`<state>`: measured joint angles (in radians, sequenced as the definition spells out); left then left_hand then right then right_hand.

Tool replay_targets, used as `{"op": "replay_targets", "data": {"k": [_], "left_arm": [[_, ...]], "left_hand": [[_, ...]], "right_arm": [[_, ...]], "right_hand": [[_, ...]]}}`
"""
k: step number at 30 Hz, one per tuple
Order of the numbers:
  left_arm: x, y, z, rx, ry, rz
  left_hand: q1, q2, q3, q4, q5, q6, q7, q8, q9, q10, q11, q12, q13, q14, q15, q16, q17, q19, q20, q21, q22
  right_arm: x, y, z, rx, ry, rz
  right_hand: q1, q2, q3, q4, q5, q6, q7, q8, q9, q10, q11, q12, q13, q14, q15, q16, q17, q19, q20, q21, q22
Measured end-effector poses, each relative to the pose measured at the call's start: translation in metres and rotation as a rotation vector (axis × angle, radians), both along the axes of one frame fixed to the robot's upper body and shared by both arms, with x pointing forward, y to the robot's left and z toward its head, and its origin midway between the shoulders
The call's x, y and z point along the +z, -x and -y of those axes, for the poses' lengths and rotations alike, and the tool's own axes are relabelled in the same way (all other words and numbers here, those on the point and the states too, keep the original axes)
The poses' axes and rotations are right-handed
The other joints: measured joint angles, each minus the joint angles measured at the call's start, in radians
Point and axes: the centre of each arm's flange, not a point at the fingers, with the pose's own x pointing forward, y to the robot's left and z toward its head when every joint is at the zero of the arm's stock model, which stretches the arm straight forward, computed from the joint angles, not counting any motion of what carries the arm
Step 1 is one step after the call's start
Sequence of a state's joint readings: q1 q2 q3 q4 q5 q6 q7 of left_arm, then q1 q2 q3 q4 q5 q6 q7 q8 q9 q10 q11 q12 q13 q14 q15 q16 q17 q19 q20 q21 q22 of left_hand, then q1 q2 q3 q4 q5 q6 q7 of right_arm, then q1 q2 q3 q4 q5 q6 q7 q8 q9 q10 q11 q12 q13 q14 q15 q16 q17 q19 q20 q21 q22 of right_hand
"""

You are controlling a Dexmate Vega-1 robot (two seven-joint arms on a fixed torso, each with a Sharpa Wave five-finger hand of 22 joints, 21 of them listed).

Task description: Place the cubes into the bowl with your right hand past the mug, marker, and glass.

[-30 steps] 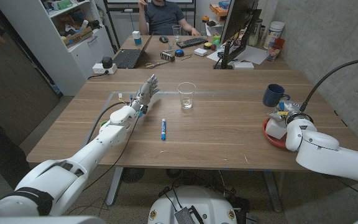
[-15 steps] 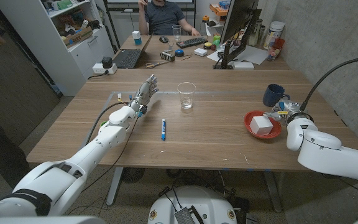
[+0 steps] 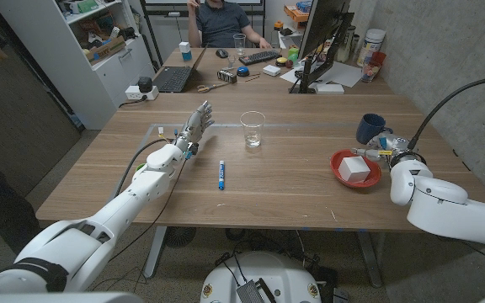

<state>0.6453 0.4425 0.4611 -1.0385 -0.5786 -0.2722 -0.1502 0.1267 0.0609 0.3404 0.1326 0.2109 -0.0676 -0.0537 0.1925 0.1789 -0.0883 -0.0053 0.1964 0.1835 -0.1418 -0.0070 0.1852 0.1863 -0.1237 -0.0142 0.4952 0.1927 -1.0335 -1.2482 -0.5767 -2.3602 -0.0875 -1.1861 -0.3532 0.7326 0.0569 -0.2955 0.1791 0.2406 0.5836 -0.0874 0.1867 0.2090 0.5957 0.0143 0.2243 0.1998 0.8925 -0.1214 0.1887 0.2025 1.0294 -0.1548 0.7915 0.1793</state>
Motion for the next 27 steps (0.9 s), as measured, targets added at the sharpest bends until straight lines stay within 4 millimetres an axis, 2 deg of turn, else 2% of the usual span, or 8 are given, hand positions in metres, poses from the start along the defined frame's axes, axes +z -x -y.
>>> {"op": "replay_targets", "data": {"k": [15,27], "left_arm": [[-0.002,0.0,-0.001,-0.003,0.003,0.0],[-0.001,-0.002,-0.002,-0.004,0.006,0.0]], "left_hand": [[0.0,0.0,0.0,0.0,0.0,0.0,0.0,0.0,0.0,0.0,0.0,0.0,0.0,0.0,0.0,0.0,0.0,0.0,0.0,0.0,0.0],[0.0,0.0,-0.003,-0.003,0.0,0.0,0.0,0.0,0.005,0.0,0.0,0.0,0.0,0.0,0.0,0.0,0.0,0.0,0.0,0.0,0.0]], "right_arm": [[0.007,0.005,-0.002,0.015,0.01,0.045],[0.013,0.01,-0.002,0.024,0.009,0.089]], "right_hand": [[-0.031,0.005,-0.008,-0.008,0.011,-0.005,-0.006,0.0,-0.005,-0.016,0.002,0.0,0.0,-0.018,0.007,0.0,0.0,-0.018,0.018,-0.015,-0.003],[-0.042,0.008,-0.013,-0.013,0.018,-0.018,-0.018,0.0,-0.005,-0.027,-0.001,0.0,0.0,-0.03,0.009,0.0,0.0,-0.018,0.018,-0.03,-0.003]]}}
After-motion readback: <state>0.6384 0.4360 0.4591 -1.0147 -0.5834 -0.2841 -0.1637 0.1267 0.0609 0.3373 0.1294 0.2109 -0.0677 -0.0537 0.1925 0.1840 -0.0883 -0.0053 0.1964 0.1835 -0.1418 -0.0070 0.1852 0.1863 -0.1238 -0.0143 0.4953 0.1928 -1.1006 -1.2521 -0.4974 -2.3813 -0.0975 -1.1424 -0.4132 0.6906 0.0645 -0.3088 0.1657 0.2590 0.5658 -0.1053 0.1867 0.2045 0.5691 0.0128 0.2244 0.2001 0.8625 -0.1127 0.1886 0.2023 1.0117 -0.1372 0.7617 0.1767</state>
